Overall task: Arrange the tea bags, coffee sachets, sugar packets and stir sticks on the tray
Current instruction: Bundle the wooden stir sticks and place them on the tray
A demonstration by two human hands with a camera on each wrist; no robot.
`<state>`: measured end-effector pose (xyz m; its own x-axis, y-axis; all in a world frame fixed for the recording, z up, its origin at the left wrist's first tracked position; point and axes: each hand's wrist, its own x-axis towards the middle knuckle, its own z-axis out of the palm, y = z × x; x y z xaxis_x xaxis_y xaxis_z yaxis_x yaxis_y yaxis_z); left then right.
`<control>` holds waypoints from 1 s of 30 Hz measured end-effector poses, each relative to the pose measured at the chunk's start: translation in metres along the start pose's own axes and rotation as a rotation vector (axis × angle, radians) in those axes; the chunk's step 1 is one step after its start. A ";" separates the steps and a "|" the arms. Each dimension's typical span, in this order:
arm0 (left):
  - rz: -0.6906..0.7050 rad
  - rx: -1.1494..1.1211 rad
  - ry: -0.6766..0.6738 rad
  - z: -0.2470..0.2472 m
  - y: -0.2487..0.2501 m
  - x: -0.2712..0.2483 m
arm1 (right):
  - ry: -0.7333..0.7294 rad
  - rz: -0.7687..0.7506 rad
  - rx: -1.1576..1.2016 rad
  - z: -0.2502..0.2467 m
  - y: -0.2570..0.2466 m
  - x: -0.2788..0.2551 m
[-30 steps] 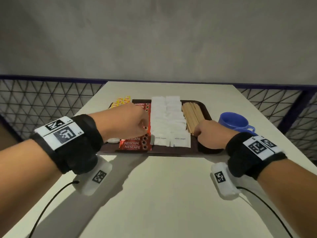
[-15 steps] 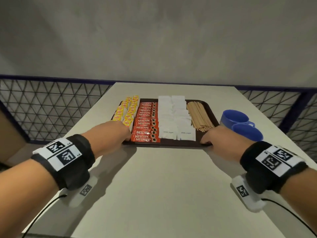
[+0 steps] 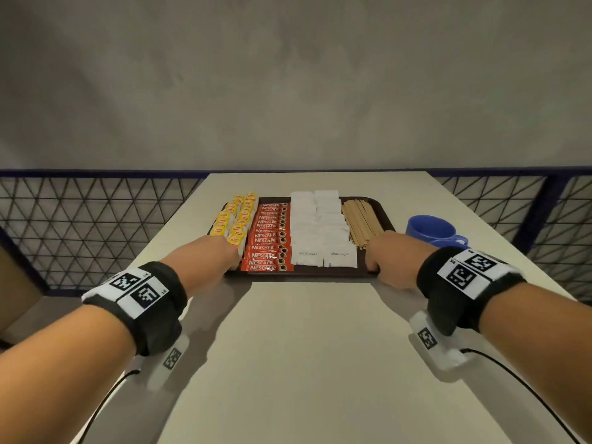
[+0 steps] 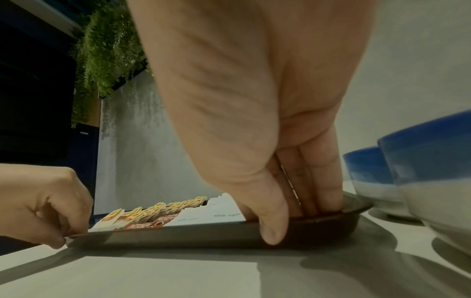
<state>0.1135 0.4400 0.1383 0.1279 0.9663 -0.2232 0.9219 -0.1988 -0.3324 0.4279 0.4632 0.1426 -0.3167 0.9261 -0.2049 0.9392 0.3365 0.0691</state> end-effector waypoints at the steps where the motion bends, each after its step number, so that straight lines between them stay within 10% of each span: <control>1: -0.008 -0.038 0.017 -0.001 -0.003 0.004 | 0.005 -0.005 -0.010 -0.002 -0.001 0.003; 30: -0.079 -0.075 0.057 -0.036 -0.045 0.192 | 0.090 0.167 -0.062 -0.026 0.047 0.204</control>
<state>0.1101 0.6398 0.1431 0.0726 0.9866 -0.1463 0.9545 -0.1113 -0.2768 0.4038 0.6726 0.1294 -0.1702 0.9805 -0.0978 0.9706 0.1840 0.1552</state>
